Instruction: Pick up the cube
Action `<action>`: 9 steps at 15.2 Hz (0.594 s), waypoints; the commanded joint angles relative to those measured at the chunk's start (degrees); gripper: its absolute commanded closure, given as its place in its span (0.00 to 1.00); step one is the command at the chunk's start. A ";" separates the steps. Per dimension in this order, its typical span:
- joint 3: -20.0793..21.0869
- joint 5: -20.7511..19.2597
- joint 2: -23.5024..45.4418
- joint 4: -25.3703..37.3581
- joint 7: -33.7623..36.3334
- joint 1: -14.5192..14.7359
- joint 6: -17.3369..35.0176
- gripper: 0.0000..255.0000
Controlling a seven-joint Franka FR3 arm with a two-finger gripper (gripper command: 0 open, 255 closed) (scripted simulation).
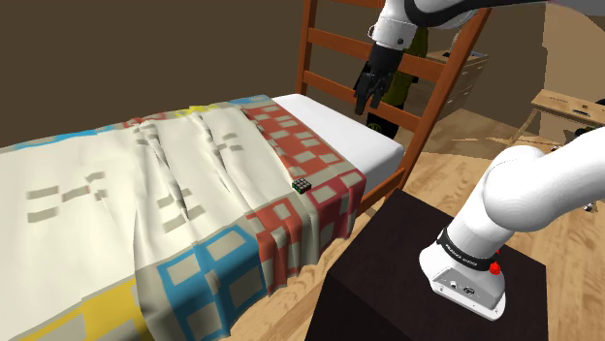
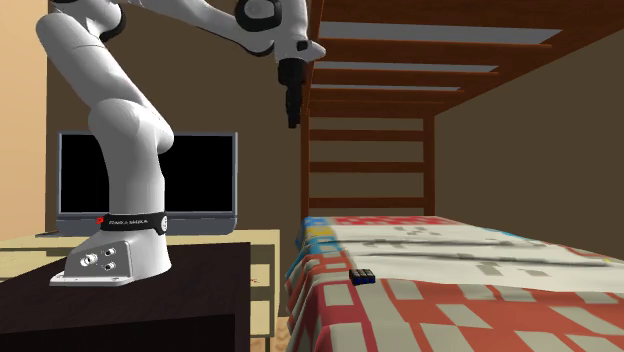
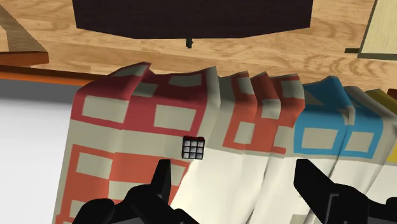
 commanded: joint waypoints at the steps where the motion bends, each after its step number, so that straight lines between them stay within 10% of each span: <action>1: -0.10 -0.12 2.19 -1.84 -0.37 -0.01 3.96 0.00; 9: -0.16 0.07 16.67 -3.95 -1.33 0.49 19.86 0.00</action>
